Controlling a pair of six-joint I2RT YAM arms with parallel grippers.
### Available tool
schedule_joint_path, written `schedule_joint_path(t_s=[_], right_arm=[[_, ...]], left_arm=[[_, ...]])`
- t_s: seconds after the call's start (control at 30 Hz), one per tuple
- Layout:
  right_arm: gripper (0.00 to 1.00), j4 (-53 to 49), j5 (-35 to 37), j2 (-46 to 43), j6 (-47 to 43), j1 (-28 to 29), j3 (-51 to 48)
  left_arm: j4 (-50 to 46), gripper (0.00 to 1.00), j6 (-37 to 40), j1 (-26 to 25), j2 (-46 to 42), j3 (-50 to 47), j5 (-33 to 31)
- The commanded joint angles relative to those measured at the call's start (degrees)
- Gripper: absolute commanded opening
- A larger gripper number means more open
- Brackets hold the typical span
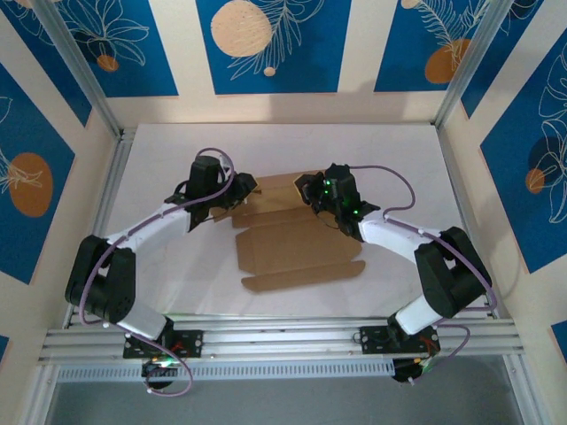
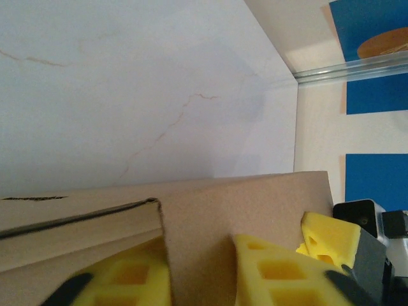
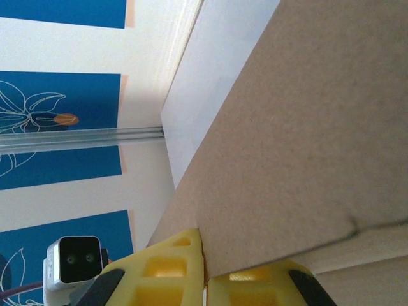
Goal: Fold the paper box
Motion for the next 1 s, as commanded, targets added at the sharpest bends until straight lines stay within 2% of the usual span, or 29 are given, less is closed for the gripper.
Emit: schedule_joint_path(t_s=[0.0,0.03,0.1,0.27,0.47,0.63,0.8,0.97], right_arm=[[0.09,-3.0,0.7,-1.7,0.0,-0.1,-0.8],[0.09,-3.8,0.9,-2.2,0.3,-0.6,-0.6],[0.09,-5.8,2.1,-3.4,1.1,-1.5,-0.2],[0.08,-11.2,4.0,-6.0,7.7,-3.6,0.8],[0.08,-16.2,3.5,-7.1,10.4,-5.7,4.5],[0.08,-17.7,3.6,-8.9,10.9,-5.9,5.3],[0.08,-18.2,2.9,-10.1,11.4,-5.9,4.8],[0.08,-18.4,3.0,-11.6,11.7,-5.7,3.9]], left_arm=[[1.4,0.51,1.9,-0.4,-0.6,-0.2,-0.4],[-0.5,0.61,3.2,-0.5,-1.5,-0.2,-1.4],[-3.3,0.69,6.0,-0.4,-3.7,-0.7,-3.2],[-5.4,0.74,14.0,-0.4,-10.9,-4.1,-4.9],[-2.1,0.73,18.8,-1.1,-17.0,-12.4,-8.2],[-0.8,0.72,18.1,-2.5,-14.2,-15.0,-10.5],[-0.5,0.72,20.4,-7.4,-7.4,-12.3,-15.5],[0.6,0.70,21.0,-8.0,-1.7,-10.1,-16.8]])
